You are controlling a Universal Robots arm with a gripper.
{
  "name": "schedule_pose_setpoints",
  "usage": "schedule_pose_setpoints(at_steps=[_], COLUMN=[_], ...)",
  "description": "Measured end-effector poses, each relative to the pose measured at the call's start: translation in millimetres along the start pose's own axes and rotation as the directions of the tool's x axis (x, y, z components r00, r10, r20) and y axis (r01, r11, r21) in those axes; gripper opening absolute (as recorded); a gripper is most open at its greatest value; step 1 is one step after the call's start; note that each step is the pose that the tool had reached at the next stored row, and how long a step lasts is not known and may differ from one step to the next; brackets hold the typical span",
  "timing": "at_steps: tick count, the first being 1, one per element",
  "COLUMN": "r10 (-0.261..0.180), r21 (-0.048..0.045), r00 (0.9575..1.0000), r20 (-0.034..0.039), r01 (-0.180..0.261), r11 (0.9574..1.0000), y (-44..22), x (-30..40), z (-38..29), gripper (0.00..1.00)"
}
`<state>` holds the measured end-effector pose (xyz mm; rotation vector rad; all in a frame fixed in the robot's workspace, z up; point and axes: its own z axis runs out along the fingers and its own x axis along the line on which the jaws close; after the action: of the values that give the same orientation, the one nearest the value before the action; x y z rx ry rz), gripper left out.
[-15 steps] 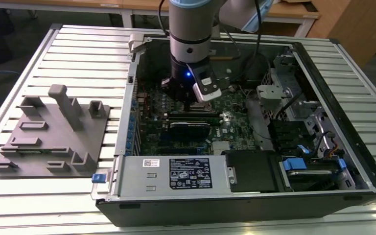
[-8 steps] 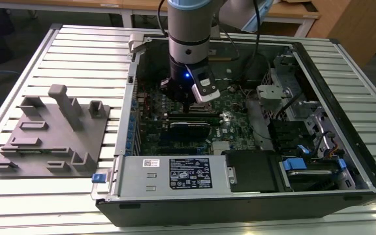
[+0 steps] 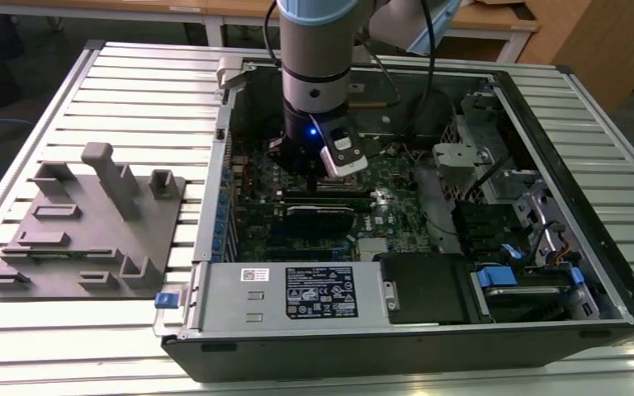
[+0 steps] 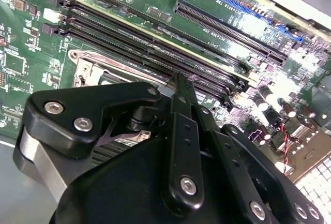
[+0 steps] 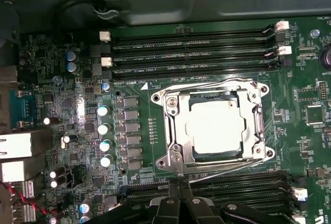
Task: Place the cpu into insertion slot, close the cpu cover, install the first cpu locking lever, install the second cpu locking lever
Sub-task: 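Install the second cpu locking lever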
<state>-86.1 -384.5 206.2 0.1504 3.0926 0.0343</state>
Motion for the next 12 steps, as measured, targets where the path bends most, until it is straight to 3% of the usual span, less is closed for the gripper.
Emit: schedule_pose_setpoints(at_steps=[2, 7, 12], r10=[0.000, 0.001, 0.002], r21=[-0.0015, -0.0189, -0.0482], r00=[1.0000, 1.0000, 1.0000], r20=[-0.0002, -0.0018, -0.0047], r01=[0.000, -0.001, -0.002], r11=[1.0000, 0.9998, 0.9988], y=[-0.1, -0.1, -0.9], x=[0.3, 0.4, 0.6], z=[1.3, 2.4, 2.9], gripper=[0.10, 0.10, 0.10])
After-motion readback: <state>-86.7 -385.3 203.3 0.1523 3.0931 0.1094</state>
